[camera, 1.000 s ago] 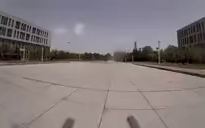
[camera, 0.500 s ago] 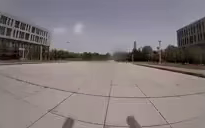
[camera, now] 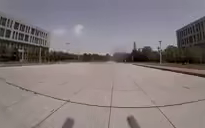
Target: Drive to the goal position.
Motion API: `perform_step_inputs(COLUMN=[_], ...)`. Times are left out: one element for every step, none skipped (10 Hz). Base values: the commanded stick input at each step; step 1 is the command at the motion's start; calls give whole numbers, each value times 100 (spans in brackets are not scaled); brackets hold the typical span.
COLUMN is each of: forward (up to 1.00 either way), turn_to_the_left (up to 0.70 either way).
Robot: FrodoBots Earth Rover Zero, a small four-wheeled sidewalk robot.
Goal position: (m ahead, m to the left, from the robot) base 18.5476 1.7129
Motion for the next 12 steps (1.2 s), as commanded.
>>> perform_step_inputs(forward=[70, 70, 70, 70, 70, 70, 70, 70, 70, 70, 70, 70], turn_to_the_left=[1, 1, 1, 1, 1, 1, 1, 1, 1, 1, 1, 1])
